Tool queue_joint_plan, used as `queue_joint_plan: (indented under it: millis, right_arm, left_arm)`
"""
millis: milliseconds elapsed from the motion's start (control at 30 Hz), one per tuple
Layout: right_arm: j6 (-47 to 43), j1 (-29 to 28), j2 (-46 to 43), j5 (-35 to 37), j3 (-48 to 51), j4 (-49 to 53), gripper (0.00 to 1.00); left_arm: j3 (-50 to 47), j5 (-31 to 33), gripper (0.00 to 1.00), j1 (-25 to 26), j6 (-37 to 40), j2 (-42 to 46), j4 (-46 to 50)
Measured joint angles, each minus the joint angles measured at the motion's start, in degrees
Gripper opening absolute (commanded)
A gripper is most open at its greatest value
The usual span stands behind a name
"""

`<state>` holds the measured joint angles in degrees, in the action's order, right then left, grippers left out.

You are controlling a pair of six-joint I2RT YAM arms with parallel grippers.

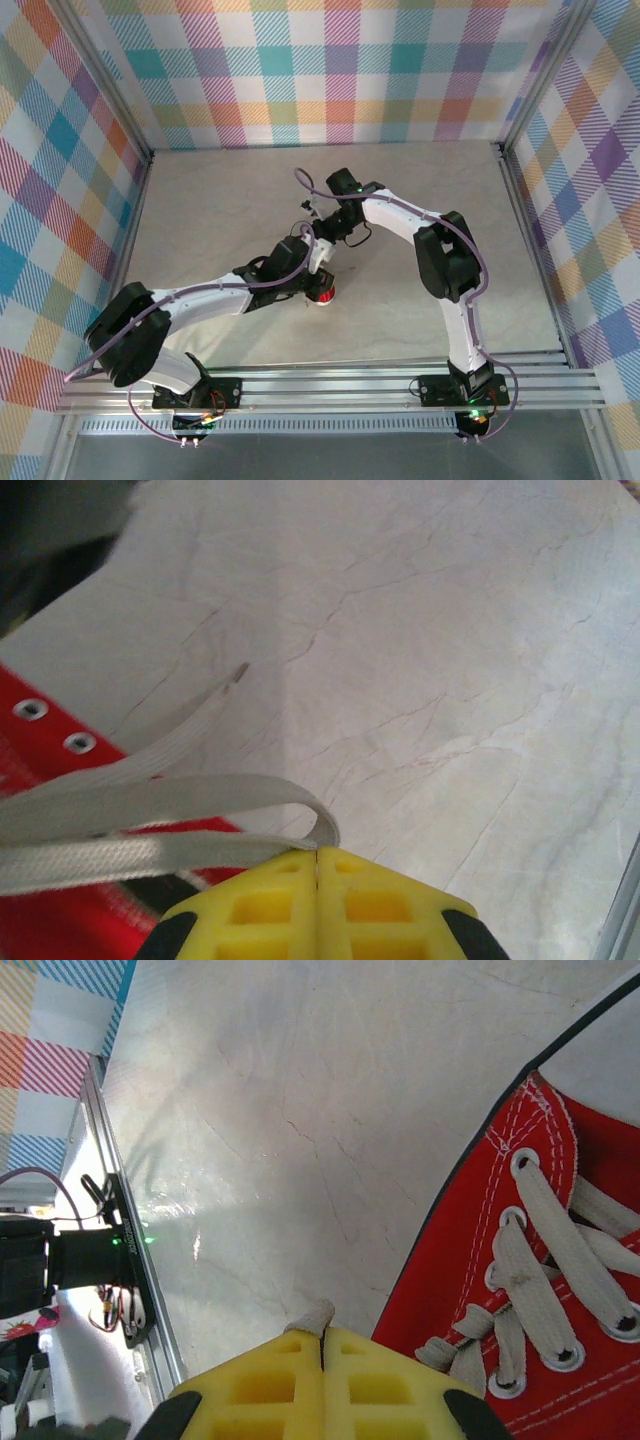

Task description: Tie the shoes

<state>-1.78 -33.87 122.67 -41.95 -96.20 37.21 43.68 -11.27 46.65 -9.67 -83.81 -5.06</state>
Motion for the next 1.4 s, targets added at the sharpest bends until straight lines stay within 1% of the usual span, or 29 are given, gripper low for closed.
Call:
queue_joint_plan:
  millis: [133,167,233,300,333,400,467,633,733,833,933,1000,1067,1100,1200,1267,1400]
  right_arm:
    - [-0.79,-0.68,0.2,0.63,-0.02,-0.15,0.0]
    - [-0.87,-0.76,0.28,0.61,-0.02,-0.24,0.0]
    - [-1.18,-0.87,0.55,0.96,-0.02,-0.48,0.0]
    - [-1.53,-0.83,0.59,1.05,-0.02,-0.74,0.0]
    - [-1.73,-0.83,0.59,1.03,-0.02,-0.94,0.0]
    - [-2.21,-0.9,0.59,1.07,0.0,-1.31,0.0]
    - [-3.02,-0.98,0.59,1.09,0.28,-1.79,0.0]
    - [-4.68,-1.01,0.59,1.51,3.15,-4.11,0.01]
    - [-5.46,-0.98,0.37,1.46,4.79,-5.81,0.01]
    - [-6.69,-1.01,-0.52,1.44,6.14,-7.41,0.02]
    - [-7.78,-0.98,-2.08,1.44,7.15,-8.52,0.02]
    - [-8.61,-1.01,-3.41,1.44,8.04,-9.49,0.02]
    - [-9.44,-1.01,-4.55,1.44,9.07,-10.84,0.03]
    - [-9.77,-1.01,-5.07,1.44,9.7,-11.63,0.03]
    - [-11.02,-1.01,-6.43,1.44,11.74,-13.73,0.03]
    - [-11.63,-1.01,-6.8,1.44,12.22,-14.43,0.03]
    - [-12.74,-1.01,-6.8,1.44,12.24,-15.37,0.03]
  left_arm:
    - [2.67,0.87,0.0,1.33,-0.68,-4.28,-0.83]
    - [3.02,1.14,0.04,1.44,-1.03,-5.03,-0.9]
    - [3.39,2.01,0.23,1.6,-1.05,-5.88,-0.85]
    - [3.45,2.84,0.37,1.66,-1.22,-5.84,-0.22]
    - [3.65,3.32,0.41,1.68,-1.18,-5.77,0.57]
    - [3.93,4.09,0.46,1.7,-0.9,-5.11,2.47]
    - [4.09,4.74,0.48,1.7,-0.31,-3.17,4.98]
    - [4.11,6.14,0.51,1.53,1.36,6.4,10.14]
    - [4.04,6.23,0.53,-0.04,1.77,13.18,12.11]
    - [3.02,4.87,0.51,-5.42,1.77,18.99,13.18]
    - [0.66,0.09,0.47,-14.84,0.7,22.23,13.16]
    - [-1.31,-4.55,0.44,-21.16,-0.96,22.25,12.15]
    - [-2.6,-8.57,0.43,-25.46,-2.21,20.94,12.0]
    - [-2.78,-10.43,0.42,-26.75,-2.73,19.76,12.0]
    - [-2.84,-16.28,0.4,-28.92,-3.61,14.78,10.21]
    - [-2.84,-19.28,0.38,-29.42,-4.26,11.52,8.35]
    - [-3.1,-23.65,0.36,-29.73,-5.35,5.88,3.85]
